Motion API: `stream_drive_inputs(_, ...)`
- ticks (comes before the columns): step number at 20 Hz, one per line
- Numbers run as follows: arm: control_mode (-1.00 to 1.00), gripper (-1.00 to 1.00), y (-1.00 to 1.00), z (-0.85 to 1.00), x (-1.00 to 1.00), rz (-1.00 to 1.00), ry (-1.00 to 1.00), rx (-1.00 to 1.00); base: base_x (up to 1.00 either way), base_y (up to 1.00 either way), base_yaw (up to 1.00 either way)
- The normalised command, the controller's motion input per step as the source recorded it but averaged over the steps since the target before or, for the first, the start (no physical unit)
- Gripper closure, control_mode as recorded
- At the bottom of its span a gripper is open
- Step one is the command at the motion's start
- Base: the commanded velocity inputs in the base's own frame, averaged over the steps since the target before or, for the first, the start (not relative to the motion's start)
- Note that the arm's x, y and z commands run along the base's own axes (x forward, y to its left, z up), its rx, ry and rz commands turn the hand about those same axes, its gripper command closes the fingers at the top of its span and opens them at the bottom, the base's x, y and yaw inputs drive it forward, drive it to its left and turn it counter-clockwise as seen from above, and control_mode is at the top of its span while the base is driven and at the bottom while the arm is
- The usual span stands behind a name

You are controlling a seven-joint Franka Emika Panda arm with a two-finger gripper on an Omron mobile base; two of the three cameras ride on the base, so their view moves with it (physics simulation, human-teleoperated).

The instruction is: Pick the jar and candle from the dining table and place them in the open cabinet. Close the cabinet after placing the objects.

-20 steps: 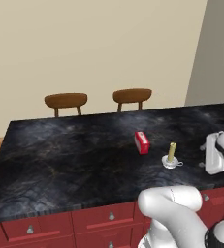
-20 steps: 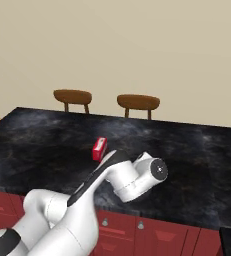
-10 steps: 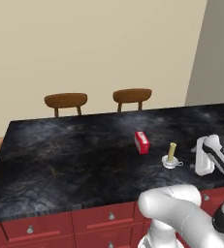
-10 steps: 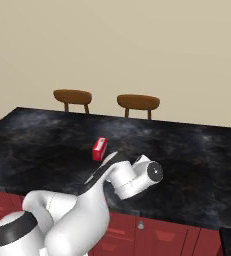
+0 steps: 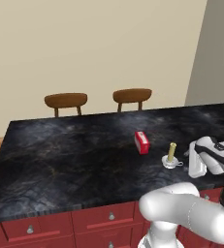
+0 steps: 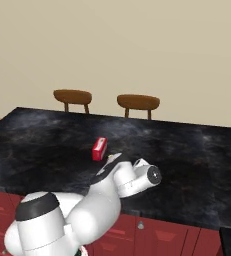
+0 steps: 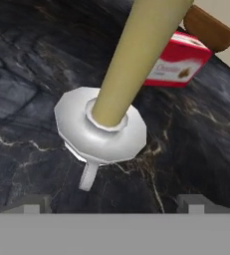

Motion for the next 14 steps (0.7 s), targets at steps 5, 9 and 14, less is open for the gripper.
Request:
stream_drive_inputs(5,-1.0,-1.0,0.0,-0.21,0.16,0.09,0.0,0.06,0.0,0.0,0.0)
stream_drive_inputs(9,-1.0,-1.0,0.0,-0.14,0.04,0.07,0.0,0.05,0.0,0.0,0.0)
stream_drive_inputs(14,-1.0,-1.0,0.05,-0.04,0.01,0.02,0.01,0.04,0.0,0.0,0.0)
